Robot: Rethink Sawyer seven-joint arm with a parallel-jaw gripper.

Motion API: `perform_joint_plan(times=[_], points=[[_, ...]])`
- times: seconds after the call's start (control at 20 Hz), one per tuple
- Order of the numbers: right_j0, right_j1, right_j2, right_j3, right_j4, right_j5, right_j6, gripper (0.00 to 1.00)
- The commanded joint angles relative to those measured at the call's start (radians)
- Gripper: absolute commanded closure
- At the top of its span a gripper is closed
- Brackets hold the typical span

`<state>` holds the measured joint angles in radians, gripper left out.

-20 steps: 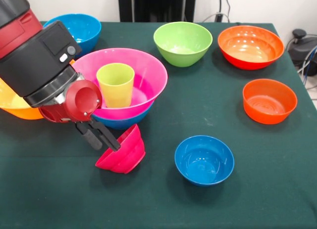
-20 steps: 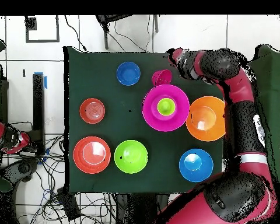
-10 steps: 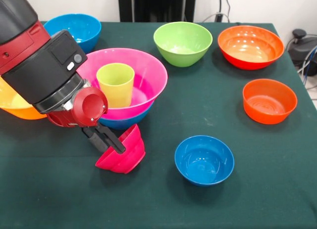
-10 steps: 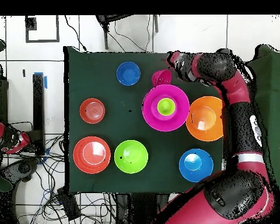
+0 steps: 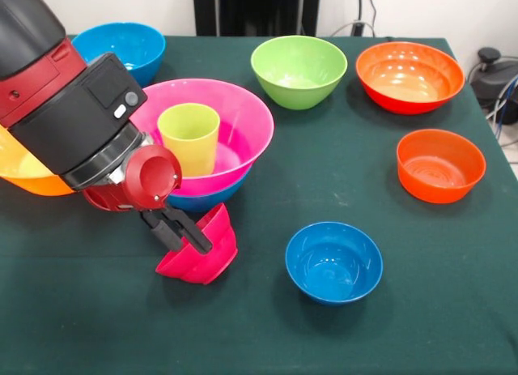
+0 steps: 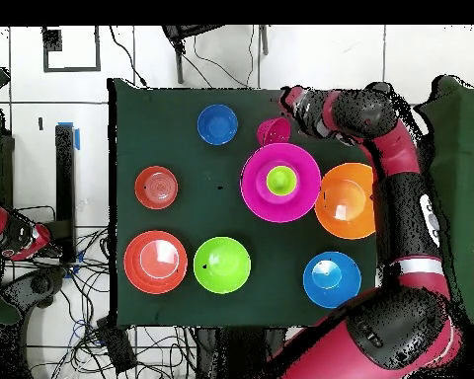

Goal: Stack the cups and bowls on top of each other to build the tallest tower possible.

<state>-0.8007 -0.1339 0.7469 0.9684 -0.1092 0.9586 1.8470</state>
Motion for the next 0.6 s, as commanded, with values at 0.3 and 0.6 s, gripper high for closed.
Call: perform_joint_plan(times=[0.3,0.6], points=[[0.021,0.027,-0.031,0.036,-0.097,-0.007,-0.232,0.00],[0.024,0.015,-0.042,0.049,-0.108,-0.003,-0.214,0.00]])
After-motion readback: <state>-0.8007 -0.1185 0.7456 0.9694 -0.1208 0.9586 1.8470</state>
